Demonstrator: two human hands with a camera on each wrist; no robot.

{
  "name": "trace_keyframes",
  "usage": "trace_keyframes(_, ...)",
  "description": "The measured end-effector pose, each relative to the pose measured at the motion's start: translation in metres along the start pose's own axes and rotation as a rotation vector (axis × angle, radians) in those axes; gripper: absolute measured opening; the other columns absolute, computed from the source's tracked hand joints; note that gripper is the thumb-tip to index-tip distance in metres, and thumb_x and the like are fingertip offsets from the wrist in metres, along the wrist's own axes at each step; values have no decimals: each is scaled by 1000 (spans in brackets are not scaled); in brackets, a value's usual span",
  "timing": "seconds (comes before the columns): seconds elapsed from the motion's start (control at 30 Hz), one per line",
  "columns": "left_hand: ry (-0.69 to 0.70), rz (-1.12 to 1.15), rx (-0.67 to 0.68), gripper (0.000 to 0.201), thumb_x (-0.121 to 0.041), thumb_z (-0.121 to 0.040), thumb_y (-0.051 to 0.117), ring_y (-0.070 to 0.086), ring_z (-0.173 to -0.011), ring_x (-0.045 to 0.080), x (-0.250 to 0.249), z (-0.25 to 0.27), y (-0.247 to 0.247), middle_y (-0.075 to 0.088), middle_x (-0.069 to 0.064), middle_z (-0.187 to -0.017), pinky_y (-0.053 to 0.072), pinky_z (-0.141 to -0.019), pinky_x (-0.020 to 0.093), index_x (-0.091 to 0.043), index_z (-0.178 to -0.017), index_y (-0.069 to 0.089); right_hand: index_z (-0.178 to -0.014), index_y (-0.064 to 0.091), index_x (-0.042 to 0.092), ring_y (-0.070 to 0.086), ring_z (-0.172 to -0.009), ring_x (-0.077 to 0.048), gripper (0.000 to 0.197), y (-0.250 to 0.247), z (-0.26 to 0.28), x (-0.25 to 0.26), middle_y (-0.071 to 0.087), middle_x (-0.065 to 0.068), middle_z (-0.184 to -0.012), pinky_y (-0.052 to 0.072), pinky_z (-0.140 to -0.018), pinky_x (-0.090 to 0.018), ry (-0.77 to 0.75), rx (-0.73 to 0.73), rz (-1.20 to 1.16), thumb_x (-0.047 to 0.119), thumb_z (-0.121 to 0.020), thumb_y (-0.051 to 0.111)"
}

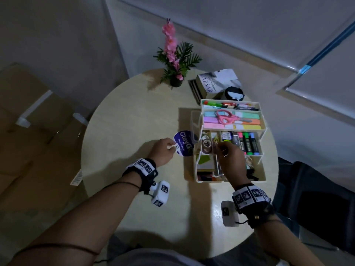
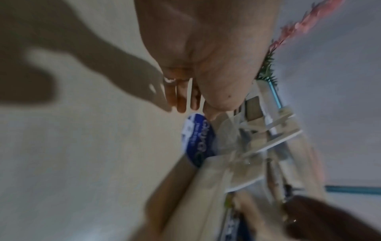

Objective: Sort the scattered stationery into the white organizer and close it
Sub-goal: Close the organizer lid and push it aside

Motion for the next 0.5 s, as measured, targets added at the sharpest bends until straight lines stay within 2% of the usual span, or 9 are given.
trace_keyframes(0.03,3,45,8,21,-14,-100,65,67,-110,26,-14,-11,2,71,11,-120,50,-92,29,-7,-118,70,-93,76,14,68,-71,-15,6,-1,-4,-5,75,0,-82,46,-59,-15,-9,30,2,15,-97,71)
trace_keyframes(0.13,-62,121,54,19,-19,-104,56,66,-101,23,-46,-40,8,71,6,-108,50,-84,28,-12,-111,71,-98,79,14,71,-76,-12,9,-4,-8,-11,78,1,-89,59,-68,-32,-53,104,-7,12,-97,70)
trace_keyframes(0.2,-129,181,97,20,-23,-104,52,67,-92,29,-58,-58,13,68,6,-93,53,-78,33,-17,-96,69,-99,80,15,69,-73,-8,10,-14,-8,-12,79,2,-87,59,-69,-31,-57,92,-38,12,-96,71)
trace_keyframes(0.23,-155,189,127,21,-24,-105,50,66,-87,29,-62,-65,14,66,6,-88,51,-75,34,-19,-94,67,-100,80,15,68,-70,-6,9,-22,-9,-14,78,2,-86,58,-67,-30,-53,70,-57,14,-96,72)
trace_keyframes(0.3,-195,164,141,22,-27,-106,48,66,-84,29,-64,-81,13,66,8,-88,48,-73,34,-15,-103,67,-99,78,17,68,-67,-5,8,-41,-15,-23,76,5,-83,59,-62,-32,-20,-8,-96,18,-98,70)
trace_keyframes(0.37,-225,131,136,24,-29,-106,49,71,-87,31,-67,-95,8,67,9,-89,49,-73,32,-12,-109,66,-97,74,19,67,-71,-9,7,-65,-28,-36,73,5,-85,58,-64,-32,26,-128,-100,21,-99,67)
trace_keyframes(0.43,-220,41,123,24,-28,-104,52,71,-87,33,-70,-108,4,66,12,-89,49,-70,30,-7,-104,64,-101,70,17,65,-75,-16,7,-87,-46,-53,70,-1,-93,54,-69,-33,75,-270,-88,23,-98,67)
trace_keyframes(0.47,-231,32,141,22,-24,-100,56,69,-89,34,-66,-117,6,67,15,-93,49,-72,31,-4,-103,63,-105,67,15,63,-77,-19,11,-96,-56,-63,67,-4,-99,50,-71,-32,91,-312,-70,23,-98,66)
trace_keyframes(0.5,-204,-40,224,24,-21,-96,60,67,-96,37,-61,-127,11,67,20,-101,51,-80,35,0,-106,63,-110,65,13,62,-80,-22,16,-102,-66,-72,65,-7,-105,47,-72,-30,109,-324,-49,24,-99,66)
Point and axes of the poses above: each hand's wrist, its own z-axis away from the middle knuckle, its own y-axis out of the palm, x = y × z, the point moved 4 cm from there along -z, towards the middle knuckle
